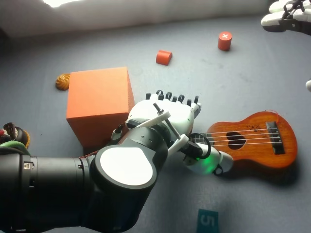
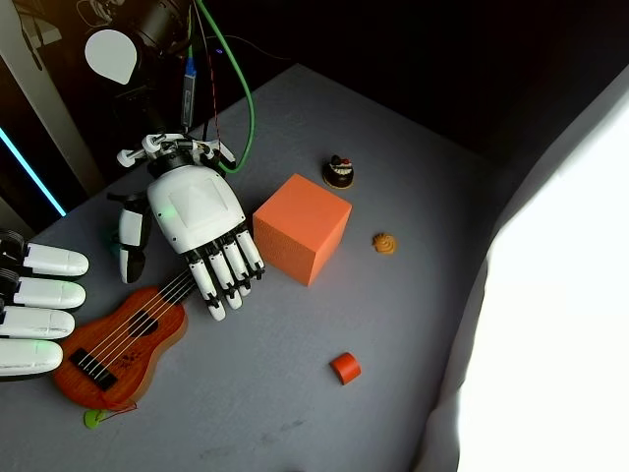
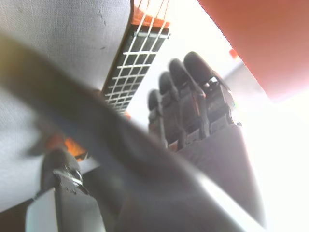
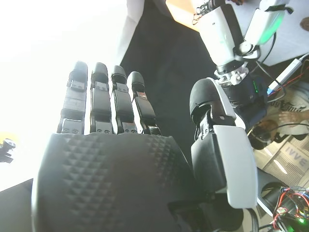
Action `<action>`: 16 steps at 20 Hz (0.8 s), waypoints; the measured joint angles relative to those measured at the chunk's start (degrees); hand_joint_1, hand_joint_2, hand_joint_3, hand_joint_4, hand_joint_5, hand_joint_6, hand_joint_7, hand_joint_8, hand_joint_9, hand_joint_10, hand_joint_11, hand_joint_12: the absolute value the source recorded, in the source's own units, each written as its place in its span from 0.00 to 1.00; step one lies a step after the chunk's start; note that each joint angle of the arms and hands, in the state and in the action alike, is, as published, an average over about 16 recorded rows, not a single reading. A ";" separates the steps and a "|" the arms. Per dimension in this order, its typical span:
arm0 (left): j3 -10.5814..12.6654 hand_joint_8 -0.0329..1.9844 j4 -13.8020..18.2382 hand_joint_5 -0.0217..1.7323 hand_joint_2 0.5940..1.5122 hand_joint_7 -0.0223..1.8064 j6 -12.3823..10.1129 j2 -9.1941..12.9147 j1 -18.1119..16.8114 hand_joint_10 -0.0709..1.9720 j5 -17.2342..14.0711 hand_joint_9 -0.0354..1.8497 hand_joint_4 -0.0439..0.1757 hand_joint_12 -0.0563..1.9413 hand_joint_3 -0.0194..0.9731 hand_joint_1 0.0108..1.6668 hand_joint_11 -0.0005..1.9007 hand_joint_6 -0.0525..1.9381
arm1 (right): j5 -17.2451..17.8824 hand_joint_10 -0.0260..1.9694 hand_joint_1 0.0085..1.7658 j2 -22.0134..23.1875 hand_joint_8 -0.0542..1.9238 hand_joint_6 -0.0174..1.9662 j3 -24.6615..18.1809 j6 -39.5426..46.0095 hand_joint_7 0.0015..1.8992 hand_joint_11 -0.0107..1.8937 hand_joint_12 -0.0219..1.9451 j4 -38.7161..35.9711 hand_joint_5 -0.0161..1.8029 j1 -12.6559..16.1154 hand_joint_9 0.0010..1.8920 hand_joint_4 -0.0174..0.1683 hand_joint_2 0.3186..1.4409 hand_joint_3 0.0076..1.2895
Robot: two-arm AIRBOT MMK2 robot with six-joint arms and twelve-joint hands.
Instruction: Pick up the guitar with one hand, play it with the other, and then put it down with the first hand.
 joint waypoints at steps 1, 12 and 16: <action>0.08 0.16 -0.07 0.10 0.38 0.11 0.47 0.02 -0.23 0.28 -0.25 0.10 0.50 0.45 0.03 0.18 0.03 0.14 | 0.00 0.10 0.18 0.00 0.04 0.17 -0.03 0.00 0.06 0.02 0.17 -0.08 0.02 0.00 0.03 0.11 0.89 0.01; -0.34 0.02 -10.55 0.06 0.43 0.07 15.60 3.93 -9.20 0.05 -3.68 0.07 0.56 0.18 0.03 0.03 0.01 0.03 | 0.02 0.13 0.17 0.00 0.04 0.20 -0.39 0.00 0.09 0.02 0.21 -0.90 0.03 0.00 0.04 0.11 0.89 0.01; -1.61 0.03 -18.22 0.15 0.48 0.17 23.96 6.80 -14.81 0.11 -4.61 0.15 0.43 0.36 0.03 0.01 0.03 0.04 | 0.06 0.25 0.17 0.00 0.10 0.27 -0.48 0.00 0.14 0.02 0.39 -1.09 0.06 0.00 0.07 0.11 0.89 0.01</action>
